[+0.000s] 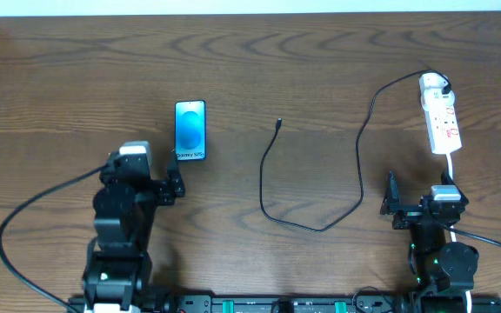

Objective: Plug charger to phone and switch on socket
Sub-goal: 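Move the left gripper forward over the blue Galaxy phone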

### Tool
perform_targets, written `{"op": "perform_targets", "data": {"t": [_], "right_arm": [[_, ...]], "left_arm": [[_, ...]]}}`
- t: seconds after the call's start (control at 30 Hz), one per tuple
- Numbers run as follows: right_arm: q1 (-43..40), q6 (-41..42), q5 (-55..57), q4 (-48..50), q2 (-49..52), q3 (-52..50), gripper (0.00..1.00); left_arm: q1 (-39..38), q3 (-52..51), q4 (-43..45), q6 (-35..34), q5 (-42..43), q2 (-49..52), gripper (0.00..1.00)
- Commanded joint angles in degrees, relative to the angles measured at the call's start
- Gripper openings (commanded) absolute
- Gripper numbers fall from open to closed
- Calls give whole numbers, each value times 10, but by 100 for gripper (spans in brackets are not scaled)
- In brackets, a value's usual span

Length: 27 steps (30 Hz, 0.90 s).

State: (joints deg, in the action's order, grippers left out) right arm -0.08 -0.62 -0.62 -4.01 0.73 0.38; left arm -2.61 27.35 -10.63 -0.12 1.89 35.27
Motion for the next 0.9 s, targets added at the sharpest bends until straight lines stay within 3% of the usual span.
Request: {"op": "perform_targets", "data": {"t": [0.0, 0.37, 0.87], "right_arm": [[9, 3, -4, -3, -1, -1, 99], [9, 3, -4, -3, -1, -1, 99], [9, 3, -4, -3, -1, -1, 99]], "left_arm": [[3, 53, -22, 3, 33, 38, 91], [3, 226, -120, 3, 57, 202, 91], [3, 512, -332, 5, 65, 443, 91]]}}
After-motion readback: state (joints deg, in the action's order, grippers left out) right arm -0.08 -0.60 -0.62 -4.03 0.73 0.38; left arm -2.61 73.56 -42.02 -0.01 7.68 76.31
